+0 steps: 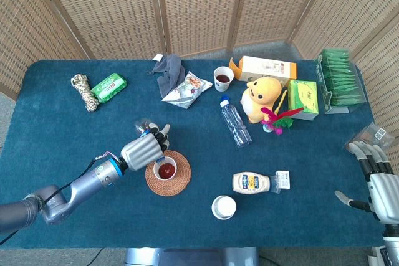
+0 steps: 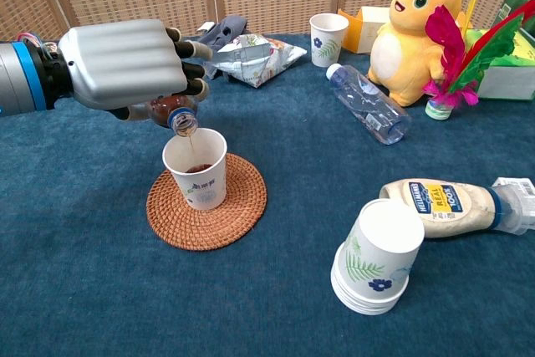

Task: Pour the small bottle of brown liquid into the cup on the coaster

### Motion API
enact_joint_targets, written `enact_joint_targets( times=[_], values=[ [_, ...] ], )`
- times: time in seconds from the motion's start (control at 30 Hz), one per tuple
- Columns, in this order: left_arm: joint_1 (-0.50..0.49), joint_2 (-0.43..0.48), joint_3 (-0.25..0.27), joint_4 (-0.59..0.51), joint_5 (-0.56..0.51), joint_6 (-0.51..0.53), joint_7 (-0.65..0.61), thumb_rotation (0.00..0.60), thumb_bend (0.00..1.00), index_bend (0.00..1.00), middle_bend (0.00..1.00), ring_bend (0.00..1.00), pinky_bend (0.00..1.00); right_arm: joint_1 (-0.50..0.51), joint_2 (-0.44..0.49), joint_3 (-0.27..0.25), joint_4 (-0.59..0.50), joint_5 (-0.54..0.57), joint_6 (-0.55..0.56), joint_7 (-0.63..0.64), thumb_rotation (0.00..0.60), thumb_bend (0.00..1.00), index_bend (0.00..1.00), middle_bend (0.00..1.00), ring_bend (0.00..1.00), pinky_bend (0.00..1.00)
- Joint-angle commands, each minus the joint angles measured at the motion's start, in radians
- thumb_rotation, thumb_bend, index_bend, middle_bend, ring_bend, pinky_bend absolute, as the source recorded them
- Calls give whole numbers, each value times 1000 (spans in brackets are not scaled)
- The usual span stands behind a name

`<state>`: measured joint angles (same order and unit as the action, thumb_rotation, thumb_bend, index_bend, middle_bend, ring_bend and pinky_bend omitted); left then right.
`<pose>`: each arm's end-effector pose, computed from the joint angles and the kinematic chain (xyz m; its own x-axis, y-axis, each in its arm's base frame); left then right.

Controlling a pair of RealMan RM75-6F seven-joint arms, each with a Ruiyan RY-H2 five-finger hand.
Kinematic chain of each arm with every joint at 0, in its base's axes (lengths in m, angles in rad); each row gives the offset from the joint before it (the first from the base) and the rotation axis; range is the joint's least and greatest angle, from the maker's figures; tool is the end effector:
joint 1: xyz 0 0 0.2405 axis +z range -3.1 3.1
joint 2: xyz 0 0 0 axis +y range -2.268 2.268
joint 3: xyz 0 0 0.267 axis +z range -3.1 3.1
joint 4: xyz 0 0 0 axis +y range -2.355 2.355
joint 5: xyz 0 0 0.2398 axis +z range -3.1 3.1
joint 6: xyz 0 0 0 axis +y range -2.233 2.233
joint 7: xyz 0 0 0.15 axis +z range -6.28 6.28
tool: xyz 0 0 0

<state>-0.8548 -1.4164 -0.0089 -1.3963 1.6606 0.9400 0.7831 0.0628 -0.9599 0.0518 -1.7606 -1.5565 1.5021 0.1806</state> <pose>-0.1427 0.3522 -0.0315 0.8448 -0.4391 0.3057 -0.0619 -0.6478 -0.7593 -0.3075 -0.1818 0.1729 0.2382 -0.0018 0.9712 -0.9699 -0.0533 0.2377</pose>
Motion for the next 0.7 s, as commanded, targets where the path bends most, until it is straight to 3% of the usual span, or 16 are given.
enact_joint_targets(
  times=[0.03, 0.4, 0.7],
  values=[
    [9, -7, 0, 17, -7, 11, -33, 600, 486, 389, 367, 177, 392, 1, -3, -1, -2, 0, -3, -8, 600, 0, 0, 0, 0, 0],
    [60, -10, -9, 33, -47, 82, -247, 600, 484, 390, 367, 177, 392, 6, -11, -4, -5, 3, -15, -39, 600, 0, 0, 0, 0, 0],
    [123, 26, -36, 34, -113, 152, -553, 600, 484, 390, 371, 182, 397, 11, -21, -8, -9, 2, -27, -68, 600, 0, 0, 0, 0, 0]
  ],
)
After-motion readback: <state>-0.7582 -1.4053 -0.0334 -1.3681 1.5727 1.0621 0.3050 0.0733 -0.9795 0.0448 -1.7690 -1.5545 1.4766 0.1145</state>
